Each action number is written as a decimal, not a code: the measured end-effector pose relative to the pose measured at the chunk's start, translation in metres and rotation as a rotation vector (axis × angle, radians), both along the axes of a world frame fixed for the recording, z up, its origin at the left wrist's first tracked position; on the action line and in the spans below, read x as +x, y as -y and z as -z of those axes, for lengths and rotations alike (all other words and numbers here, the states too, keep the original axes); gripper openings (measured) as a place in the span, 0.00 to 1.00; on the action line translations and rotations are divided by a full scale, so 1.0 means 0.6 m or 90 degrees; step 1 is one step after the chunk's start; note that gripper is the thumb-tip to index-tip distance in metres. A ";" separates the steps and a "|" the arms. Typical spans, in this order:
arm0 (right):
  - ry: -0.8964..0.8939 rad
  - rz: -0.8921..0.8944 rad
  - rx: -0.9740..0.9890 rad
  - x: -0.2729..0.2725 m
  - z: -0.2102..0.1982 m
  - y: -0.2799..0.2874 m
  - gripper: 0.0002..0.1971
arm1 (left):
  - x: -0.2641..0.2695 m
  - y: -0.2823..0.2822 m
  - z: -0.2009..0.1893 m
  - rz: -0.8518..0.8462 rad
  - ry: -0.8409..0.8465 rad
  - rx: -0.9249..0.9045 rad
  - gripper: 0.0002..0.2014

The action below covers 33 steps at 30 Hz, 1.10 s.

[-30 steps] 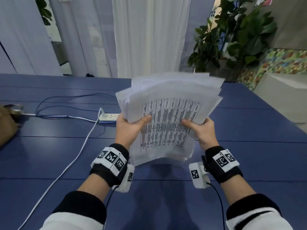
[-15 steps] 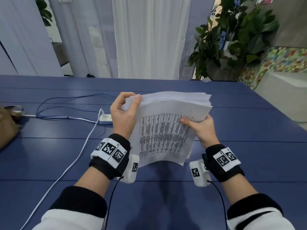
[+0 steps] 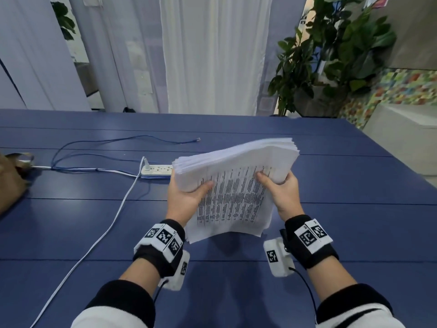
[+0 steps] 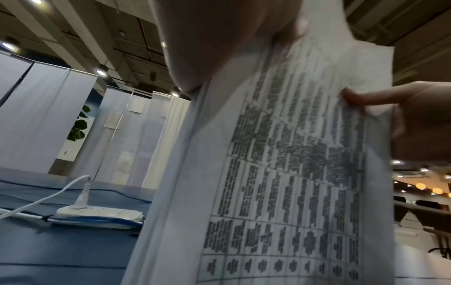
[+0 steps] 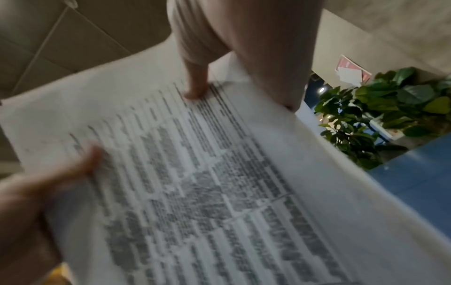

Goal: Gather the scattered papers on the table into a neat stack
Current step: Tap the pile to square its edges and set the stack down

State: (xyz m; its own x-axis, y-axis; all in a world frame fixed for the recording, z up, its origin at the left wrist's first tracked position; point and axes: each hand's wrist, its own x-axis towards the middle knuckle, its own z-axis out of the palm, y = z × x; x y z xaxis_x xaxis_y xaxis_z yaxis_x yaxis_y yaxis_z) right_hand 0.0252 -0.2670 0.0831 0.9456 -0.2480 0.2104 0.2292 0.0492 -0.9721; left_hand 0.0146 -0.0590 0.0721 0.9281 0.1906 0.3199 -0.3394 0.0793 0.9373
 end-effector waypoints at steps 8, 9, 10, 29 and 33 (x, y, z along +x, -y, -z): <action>0.114 0.080 0.035 0.001 -0.054 -0.020 0.14 | 0.009 0.021 -0.072 -0.093 0.085 -0.058 0.18; 0.114 0.073 0.024 0.000 -0.057 -0.020 0.14 | 0.009 0.018 -0.077 -0.096 0.097 -0.055 0.19; 0.109 0.066 0.012 -0.001 -0.057 -0.020 0.16 | 0.011 0.013 -0.079 -0.105 0.107 -0.038 0.20; 0.184 0.163 -0.016 0.038 -0.104 -0.010 0.10 | 0.047 0.005 -0.104 -0.122 0.148 -0.046 0.12; 0.164 0.146 -0.030 0.041 -0.109 -0.014 0.15 | 0.048 0.009 -0.107 -0.095 0.150 -0.065 0.09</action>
